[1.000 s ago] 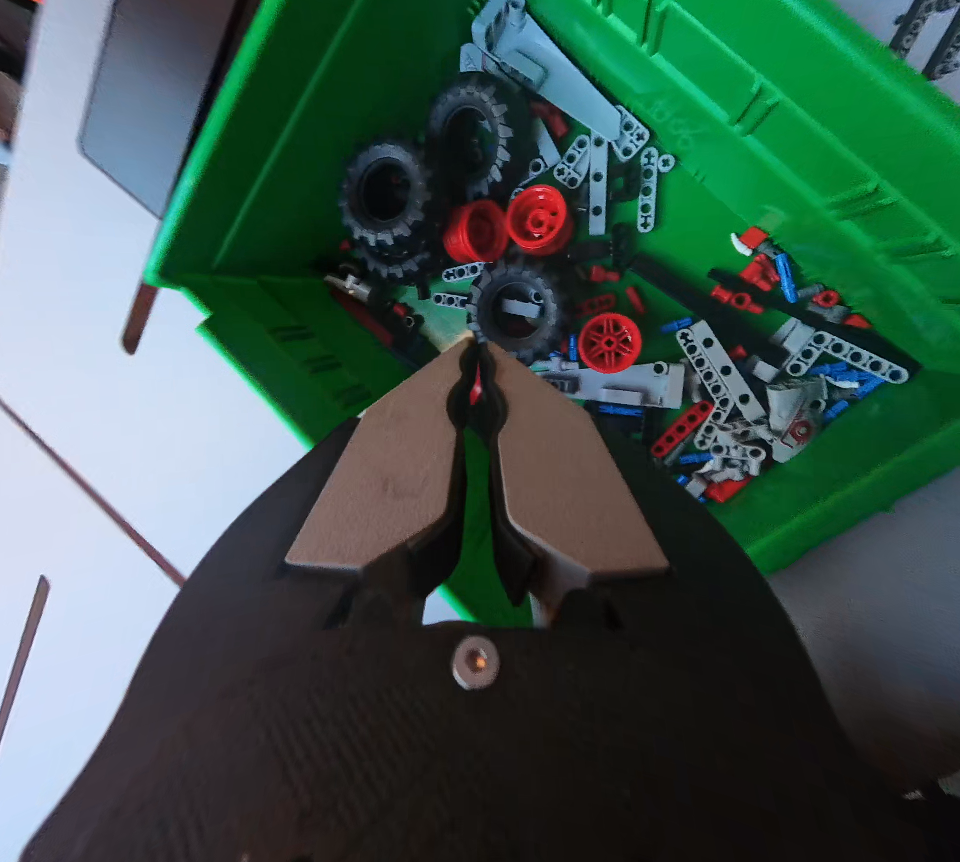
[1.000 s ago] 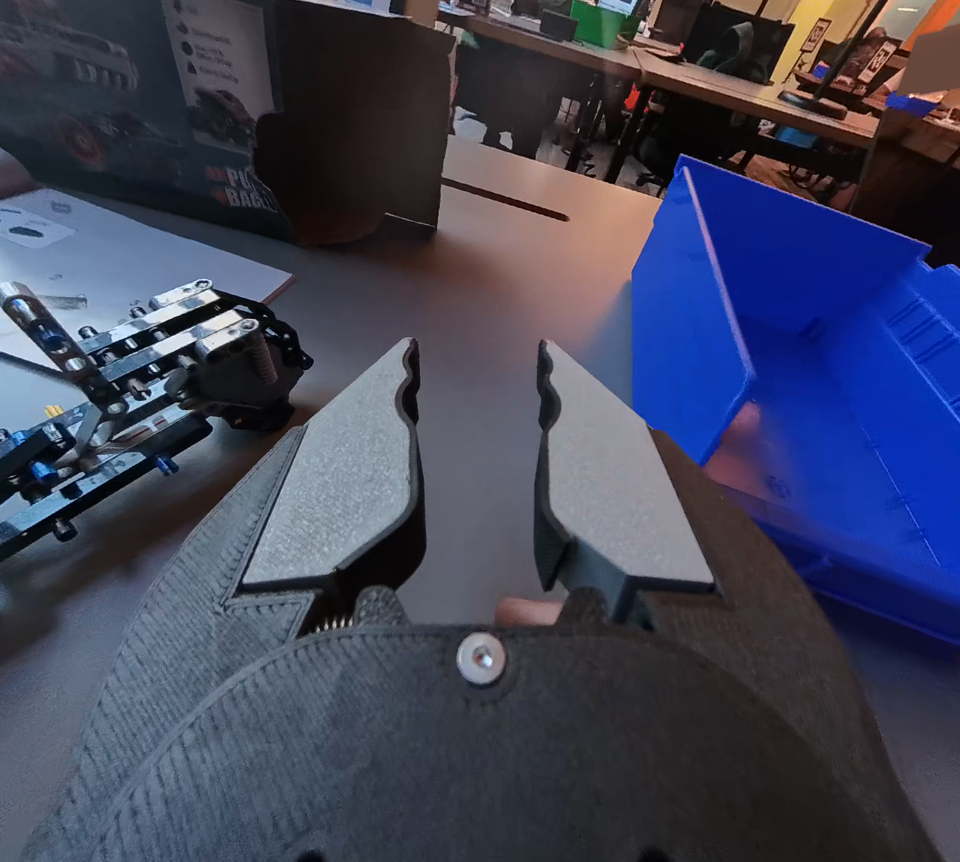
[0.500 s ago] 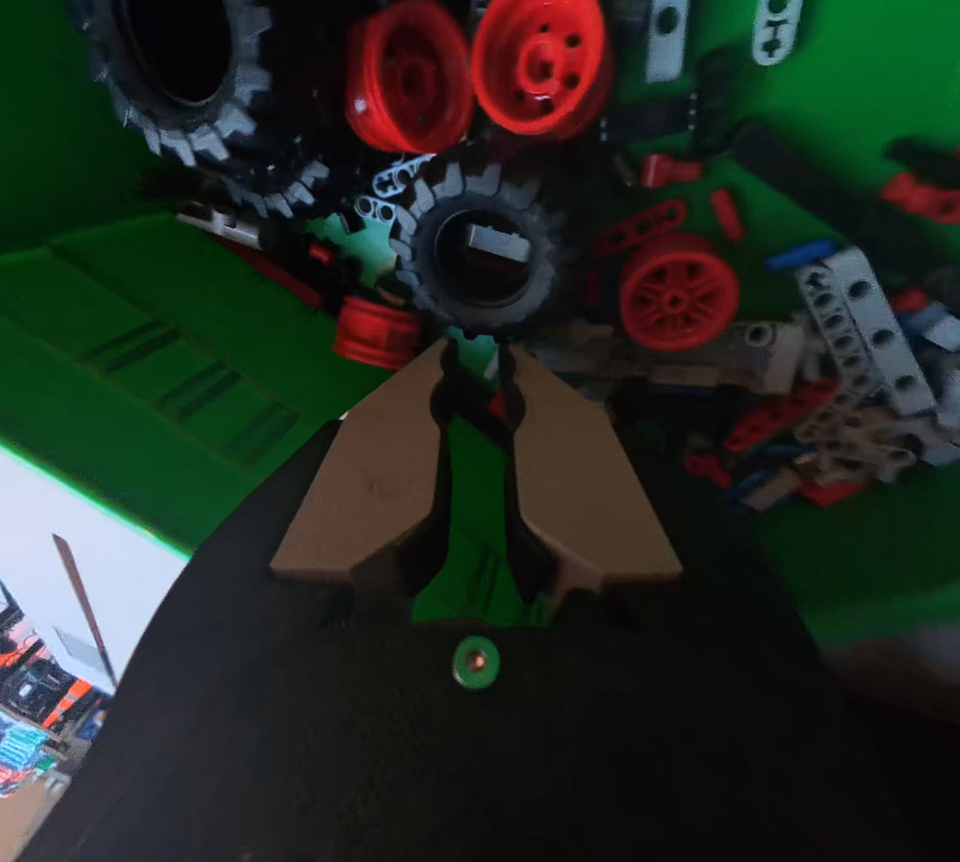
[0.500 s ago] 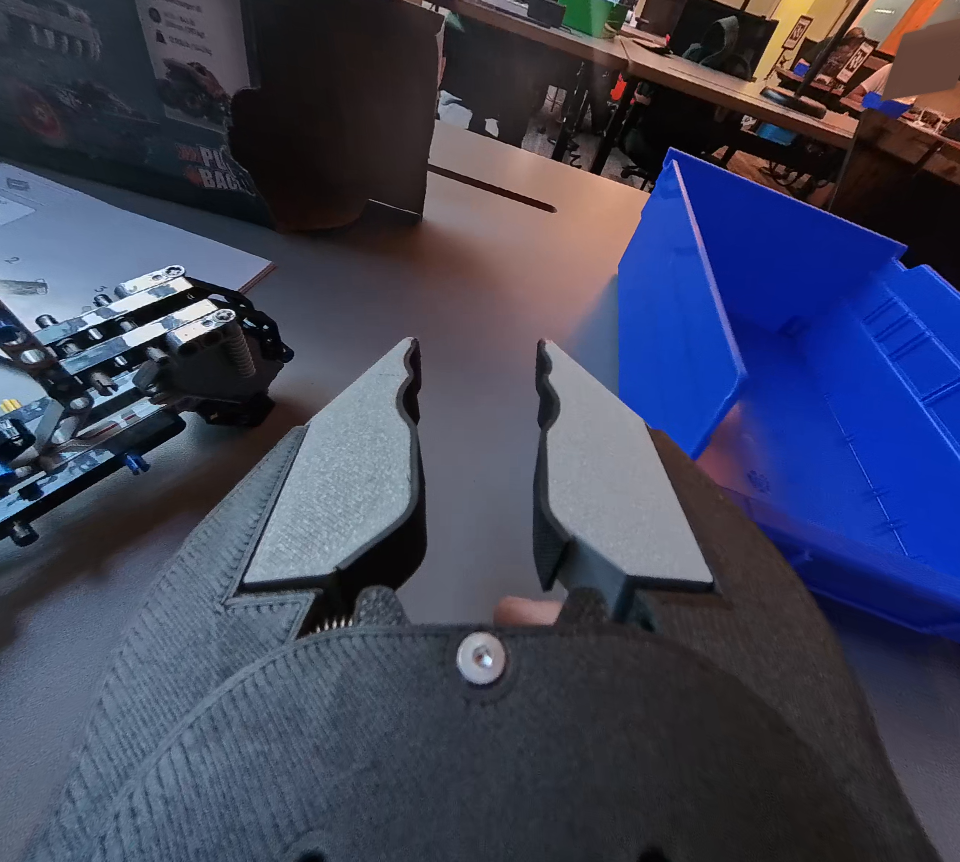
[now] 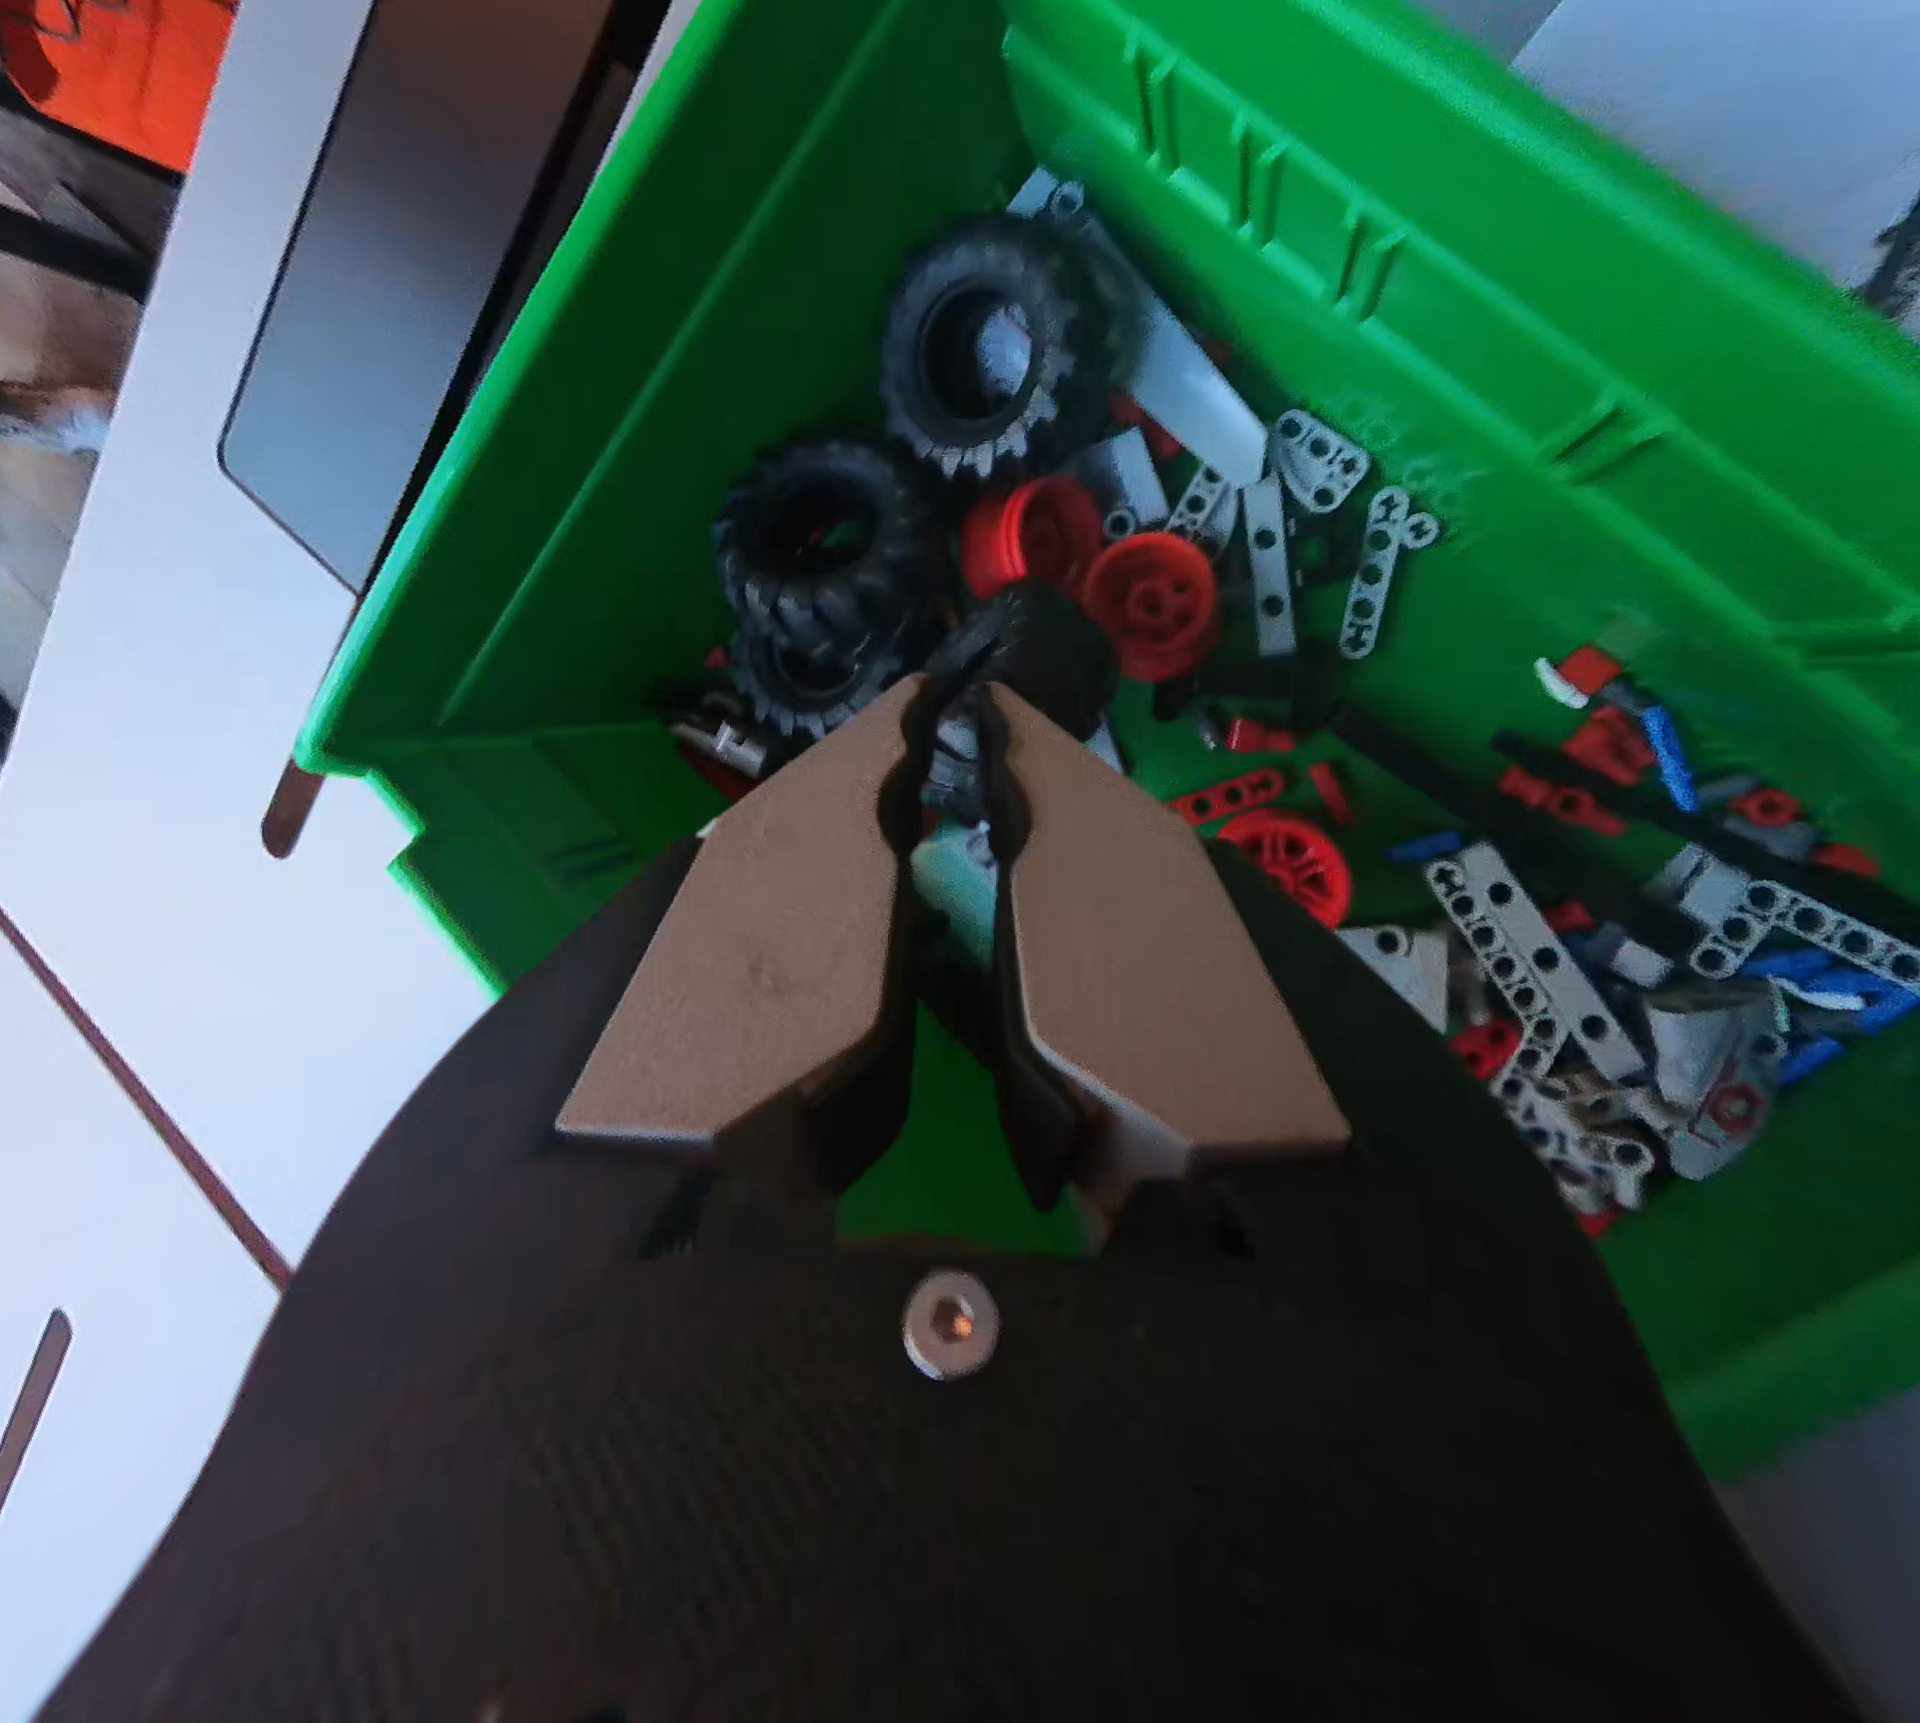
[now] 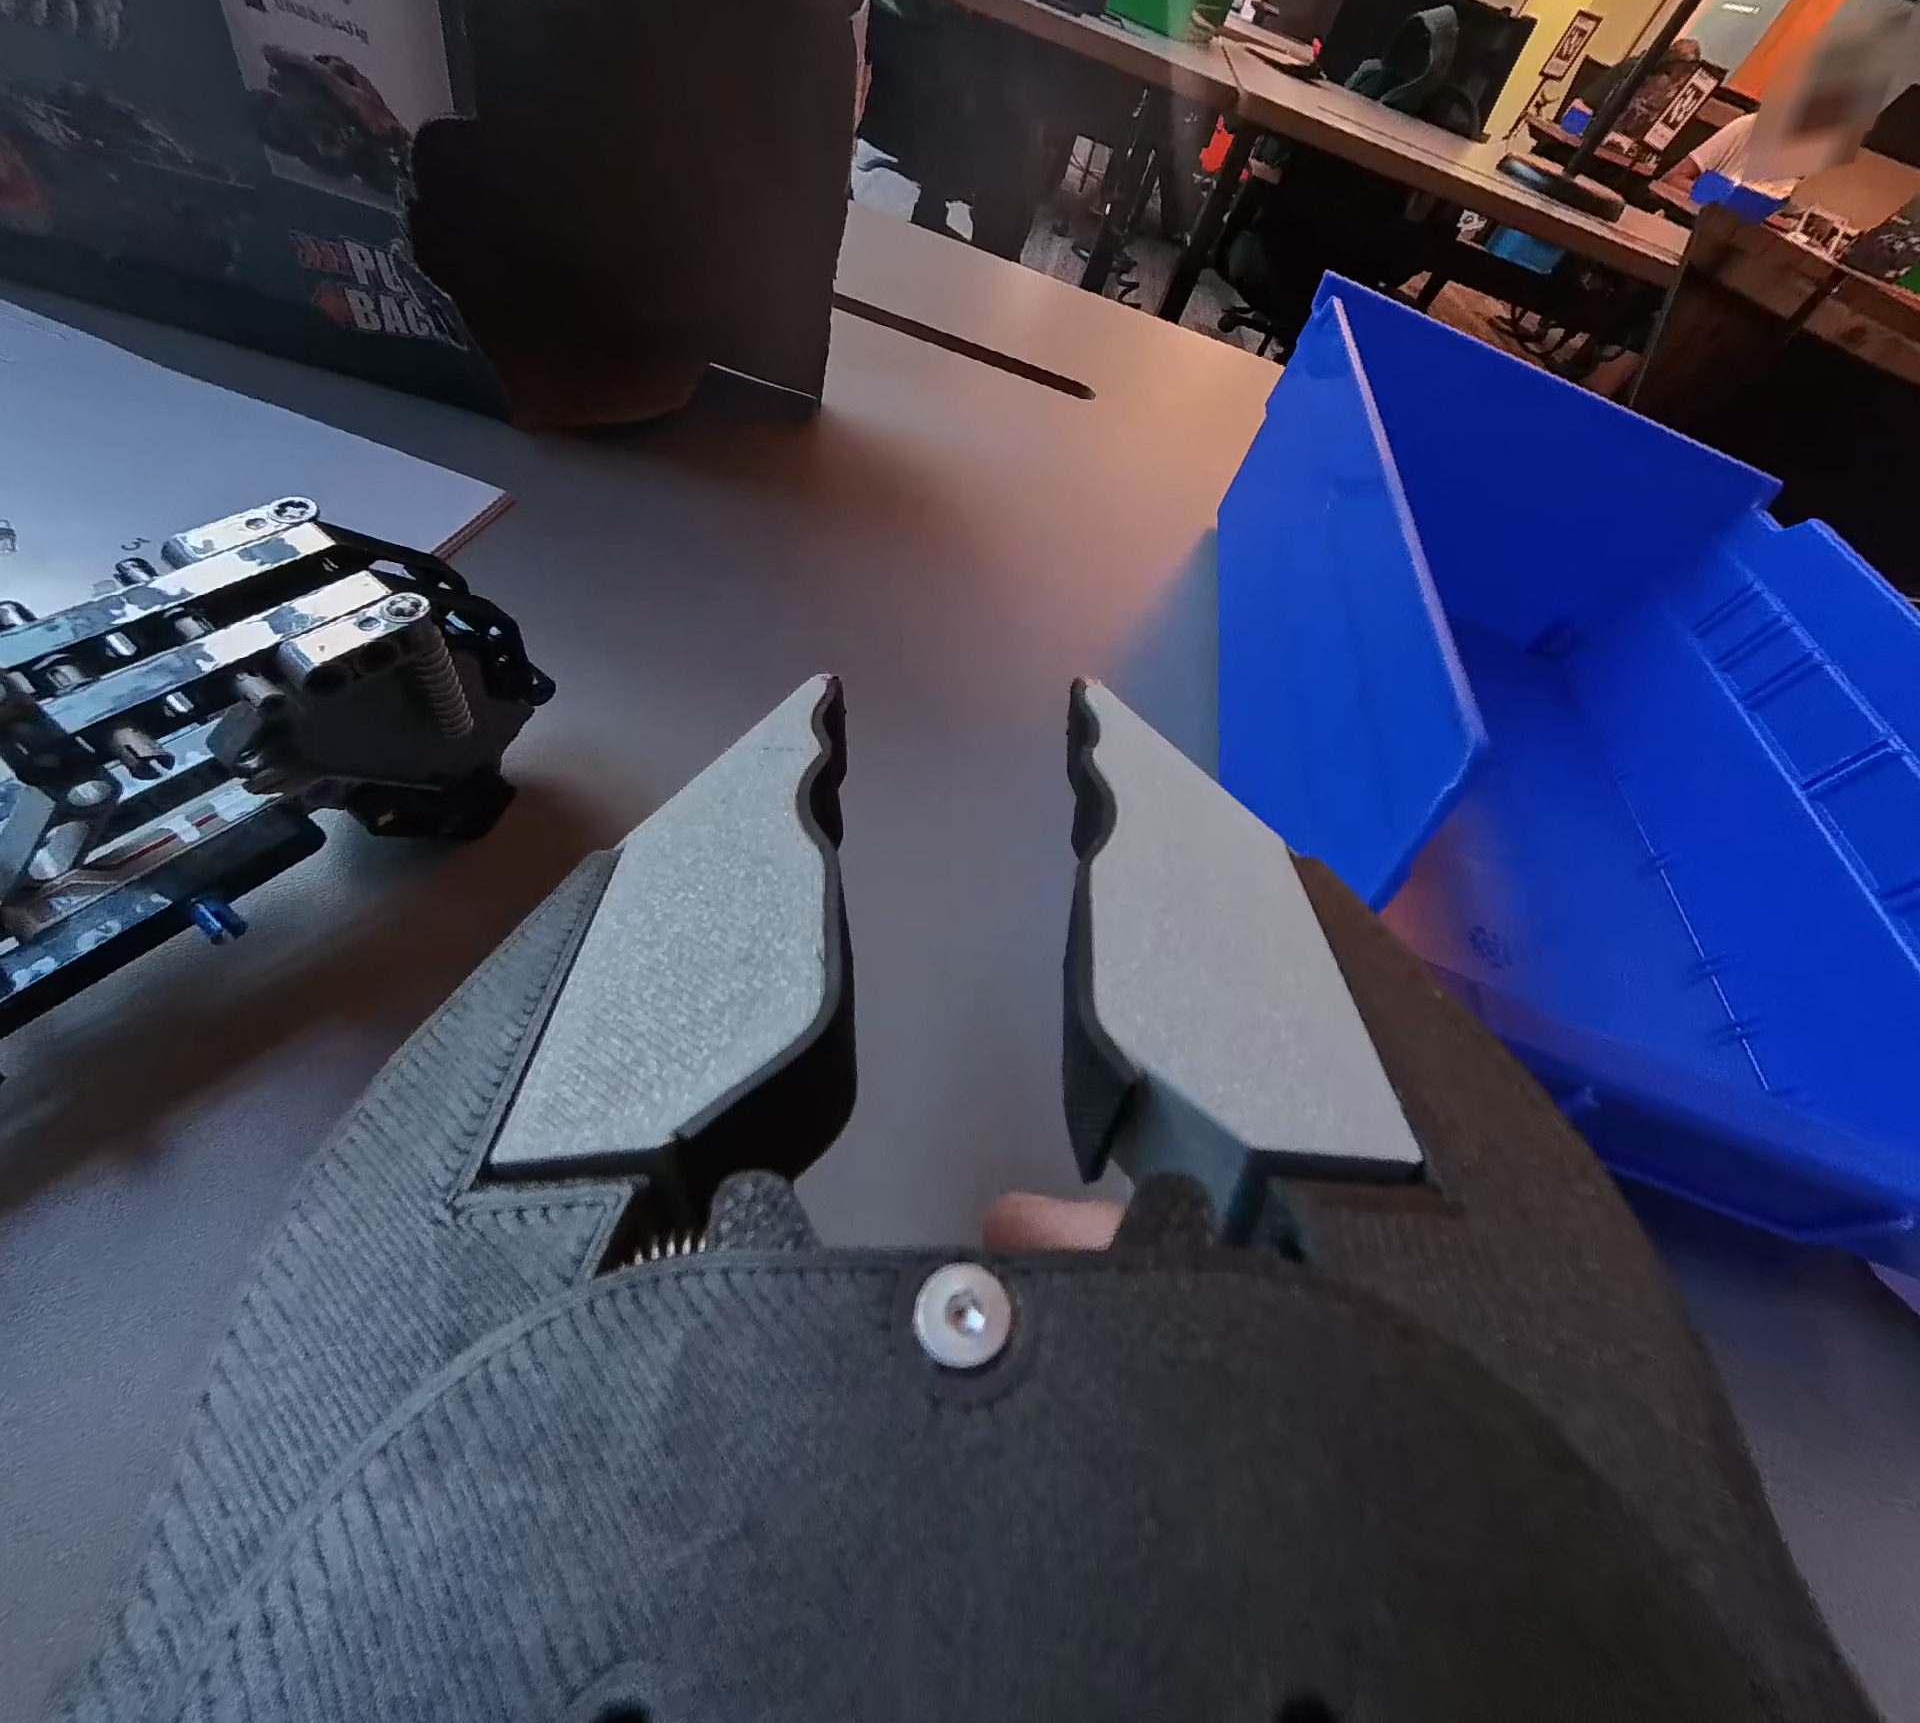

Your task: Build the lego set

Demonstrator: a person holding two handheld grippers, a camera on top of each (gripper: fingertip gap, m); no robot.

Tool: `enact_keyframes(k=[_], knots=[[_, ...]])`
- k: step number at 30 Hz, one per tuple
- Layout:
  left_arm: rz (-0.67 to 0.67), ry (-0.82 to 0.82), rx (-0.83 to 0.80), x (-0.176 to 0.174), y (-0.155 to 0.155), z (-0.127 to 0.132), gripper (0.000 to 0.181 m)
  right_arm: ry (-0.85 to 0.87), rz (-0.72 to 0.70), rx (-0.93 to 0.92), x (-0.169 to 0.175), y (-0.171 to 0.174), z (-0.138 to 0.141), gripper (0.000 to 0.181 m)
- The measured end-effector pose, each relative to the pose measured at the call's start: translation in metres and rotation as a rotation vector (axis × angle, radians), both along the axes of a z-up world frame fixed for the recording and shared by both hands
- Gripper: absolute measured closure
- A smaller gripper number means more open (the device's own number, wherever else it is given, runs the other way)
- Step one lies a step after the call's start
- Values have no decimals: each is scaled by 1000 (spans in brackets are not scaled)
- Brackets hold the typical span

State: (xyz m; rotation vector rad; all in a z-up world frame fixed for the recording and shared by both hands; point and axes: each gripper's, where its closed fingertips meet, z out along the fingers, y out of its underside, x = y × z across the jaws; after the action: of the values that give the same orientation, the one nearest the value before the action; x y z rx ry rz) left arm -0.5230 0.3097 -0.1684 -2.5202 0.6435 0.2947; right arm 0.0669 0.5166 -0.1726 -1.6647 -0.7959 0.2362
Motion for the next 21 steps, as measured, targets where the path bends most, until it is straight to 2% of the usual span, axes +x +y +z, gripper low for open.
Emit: enact_keyframes(k=[1,3,5,10,12,13,16,18,21], knots=[[-15,-15,7,6,1,0,170,-1,-2,1,0,0,0,141],[-47,-72,-7,20,1,-3,161,-4,-7,4,1,1,0,141],[-55,-100,-14,28,3,-8,164,-5,-11,9,2,1,0,141],[75,17,-60,14,8,-34,170,-3,-16,12,3,2,1,141],[62,23,-109,18,5,-47,171,-1,-17,14,3,2,2,141],[42,34,-139,20,1,-53,177,1,-16,14,3,2,2,141],[74,193,-183,-6,-10,-54,179,0,-15,12,3,2,1,142],[111,183,-202,-13,-15,-51,181,-6,-14,12,2,2,1,142],[143,89,-80,-13,1,-29,180,-17,-14,14,2,2,0,143]])
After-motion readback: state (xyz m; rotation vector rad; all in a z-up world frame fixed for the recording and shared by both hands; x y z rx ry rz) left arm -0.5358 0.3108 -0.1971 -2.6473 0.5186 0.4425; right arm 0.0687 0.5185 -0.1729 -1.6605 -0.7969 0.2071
